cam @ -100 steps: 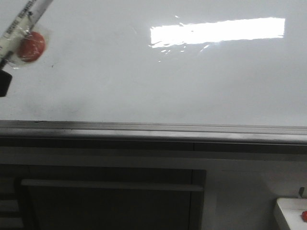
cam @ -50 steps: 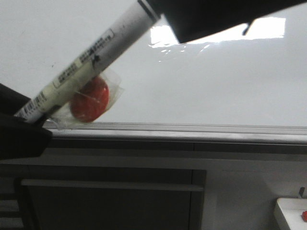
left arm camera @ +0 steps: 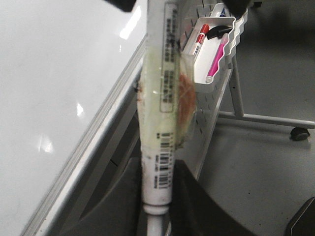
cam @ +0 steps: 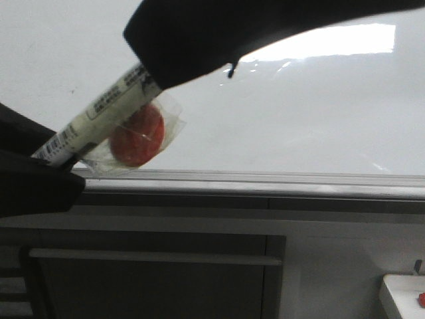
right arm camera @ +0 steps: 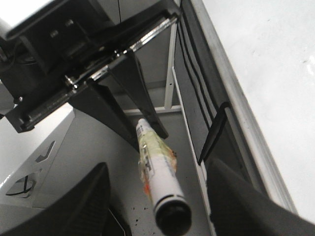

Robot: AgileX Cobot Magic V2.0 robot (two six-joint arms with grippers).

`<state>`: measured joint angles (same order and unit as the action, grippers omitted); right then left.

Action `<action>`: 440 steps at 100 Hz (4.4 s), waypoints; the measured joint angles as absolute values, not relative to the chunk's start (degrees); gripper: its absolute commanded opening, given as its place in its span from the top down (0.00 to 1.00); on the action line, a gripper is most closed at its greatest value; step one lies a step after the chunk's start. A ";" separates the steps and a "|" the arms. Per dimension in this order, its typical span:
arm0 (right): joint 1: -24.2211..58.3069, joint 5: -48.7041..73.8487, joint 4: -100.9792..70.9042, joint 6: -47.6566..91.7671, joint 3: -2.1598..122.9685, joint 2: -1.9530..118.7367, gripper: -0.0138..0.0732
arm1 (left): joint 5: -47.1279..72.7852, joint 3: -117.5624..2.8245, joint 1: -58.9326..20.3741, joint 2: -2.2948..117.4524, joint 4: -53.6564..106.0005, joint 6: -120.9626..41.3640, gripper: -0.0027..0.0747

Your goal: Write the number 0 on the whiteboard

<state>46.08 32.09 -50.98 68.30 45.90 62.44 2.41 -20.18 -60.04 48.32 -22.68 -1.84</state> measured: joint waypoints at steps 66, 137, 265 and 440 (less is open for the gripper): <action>46.32 31.93 -50.98 68.30 46.94 65.38 0.69 | 2.19 -20.18 -60.04 48.32 -24.34 -1.84 0.99; 46.45 32.55 -51.24 68.33 47.03 65.38 0.93 | 2.70 -20.77 -60.16 48.32 -25.12 -2.14 0.35; 41.18 16.73 -51.54 56.90 51.89 74.68 0.92 | 20.94 -28.42 -42.09 26.15 -45.94 37.29 0.99; 32.03 22.90 -43.79 56.20 62.15 79.11 0.91 | 18.85 -28.42 -41.68 26.06 -46.42 38.78 0.99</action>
<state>32.03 22.90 -43.79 56.20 62.15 79.11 18.85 -28.42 -41.68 26.06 -46.42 38.78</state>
